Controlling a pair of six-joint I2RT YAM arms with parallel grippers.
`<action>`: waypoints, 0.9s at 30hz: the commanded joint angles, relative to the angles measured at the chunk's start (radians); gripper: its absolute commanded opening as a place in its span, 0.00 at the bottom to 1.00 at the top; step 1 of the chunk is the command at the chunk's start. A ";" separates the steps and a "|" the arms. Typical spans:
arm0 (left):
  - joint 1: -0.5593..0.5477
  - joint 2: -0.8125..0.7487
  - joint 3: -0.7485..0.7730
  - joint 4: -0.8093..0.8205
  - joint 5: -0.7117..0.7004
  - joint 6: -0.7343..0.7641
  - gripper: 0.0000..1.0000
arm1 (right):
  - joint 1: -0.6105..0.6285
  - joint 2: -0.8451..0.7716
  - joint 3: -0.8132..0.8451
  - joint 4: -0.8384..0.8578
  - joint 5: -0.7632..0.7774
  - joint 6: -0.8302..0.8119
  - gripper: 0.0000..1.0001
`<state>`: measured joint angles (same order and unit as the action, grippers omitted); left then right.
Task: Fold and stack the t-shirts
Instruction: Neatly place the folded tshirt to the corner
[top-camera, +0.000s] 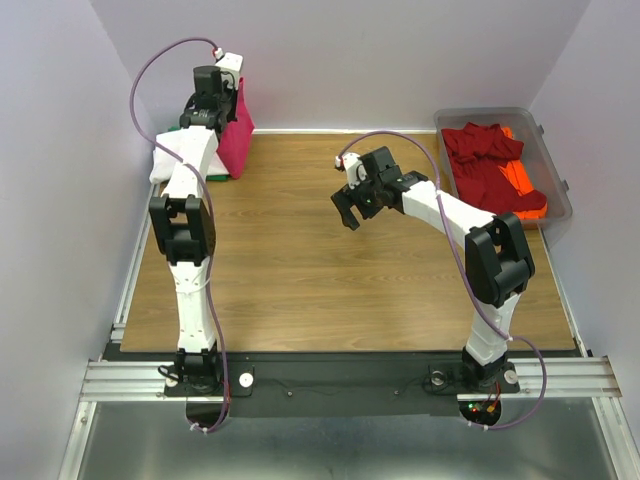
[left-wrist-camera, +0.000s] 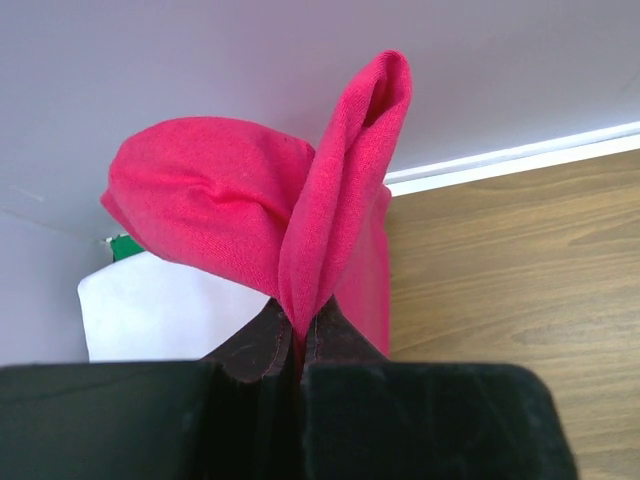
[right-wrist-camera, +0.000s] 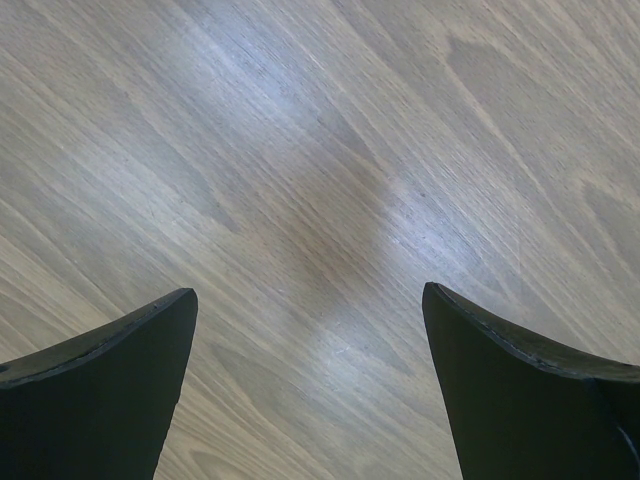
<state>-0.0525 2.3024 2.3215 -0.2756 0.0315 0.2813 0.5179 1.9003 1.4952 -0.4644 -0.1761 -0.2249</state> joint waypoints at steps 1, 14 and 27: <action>0.022 -0.110 0.068 0.050 -0.005 0.025 0.00 | -0.004 -0.003 0.030 0.000 -0.003 -0.005 1.00; 0.095 -0.067 0.079 0.053 0.031 0.081 0.00 | -0.002 0.026 0.043 -0.006 -0.008 -0.005 1.00; 0.210 0.092 0.111 0.122 0.160 0.213 0.02 | -0.002 0.052 0.059 -0.029 -0.010 -0.010 1.00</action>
<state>0.1387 2.3730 2.3665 -0.2481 0.1341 0.4328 0.5179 1.9388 1.5009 -0.4866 -0.1772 -0.2256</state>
